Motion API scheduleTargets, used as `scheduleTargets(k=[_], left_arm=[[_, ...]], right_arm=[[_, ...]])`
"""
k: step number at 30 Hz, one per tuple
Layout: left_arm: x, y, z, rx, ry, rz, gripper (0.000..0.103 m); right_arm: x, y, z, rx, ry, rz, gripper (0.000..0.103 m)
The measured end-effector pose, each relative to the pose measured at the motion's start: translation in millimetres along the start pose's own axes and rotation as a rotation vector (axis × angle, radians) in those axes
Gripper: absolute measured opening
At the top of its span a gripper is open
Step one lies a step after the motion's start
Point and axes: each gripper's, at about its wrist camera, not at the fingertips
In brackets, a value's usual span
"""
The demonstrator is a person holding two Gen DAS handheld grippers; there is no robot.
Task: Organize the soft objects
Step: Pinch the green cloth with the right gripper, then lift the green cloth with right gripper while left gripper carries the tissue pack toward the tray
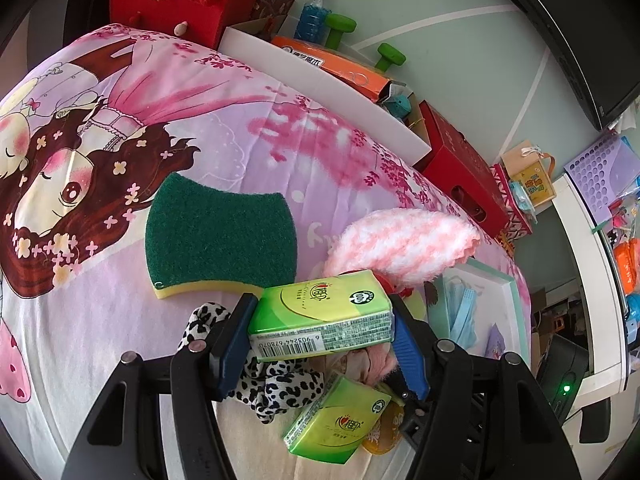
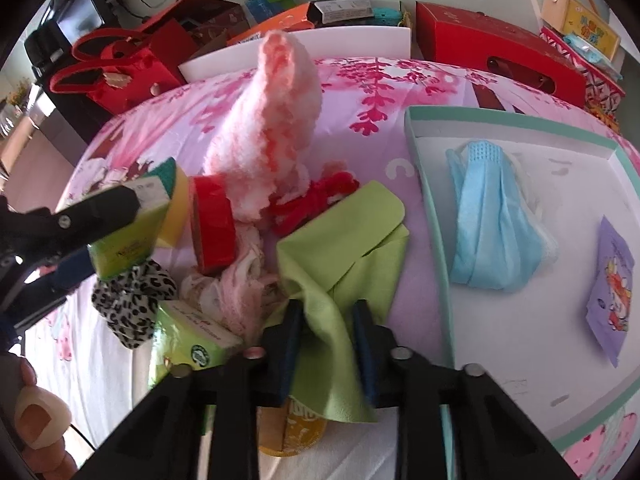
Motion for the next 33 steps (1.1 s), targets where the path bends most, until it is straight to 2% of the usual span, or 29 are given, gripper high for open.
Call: scheduleTargets(k=[3,6,11,19,33], left_arm=[[-0.2,-0.5,-0.1,-0.001,0.001,-0.001,0.066],[-0.5,-0.6,0.2,-0.001,0.002,-0.001,0.066],[-1.3,0.0,-0.1,0.004,0.001,0.001,0.066],[1.1,9.5,-3.5,0.036,-0.006,0.015,0.066],[16.5,36.5,-10.6,0.128,-0.033,0.065,0.066]], right_arm=[[0.6,1.7,-1.6,0.015,-0.013,-0.017,0.008],[1.1,5.6,-3.3,0.033,-0.016,-0.031,0.006],[1.5,12.9,-5.6,0.054,-0.016,-0.061,0.005],[12.7,39.4,-13.8,0.147,-0.074,-0.107,0.004],[24.9,104.6,-26.5,0.369,-0.117,-0.138,0.004]])
Point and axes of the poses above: each gripper's, at about its wrist camera, not at the fingertips, and y roughly against the way its jaws point, x to its right, z to its underside, and after that the axes turned 8 degrees about x, right-handed
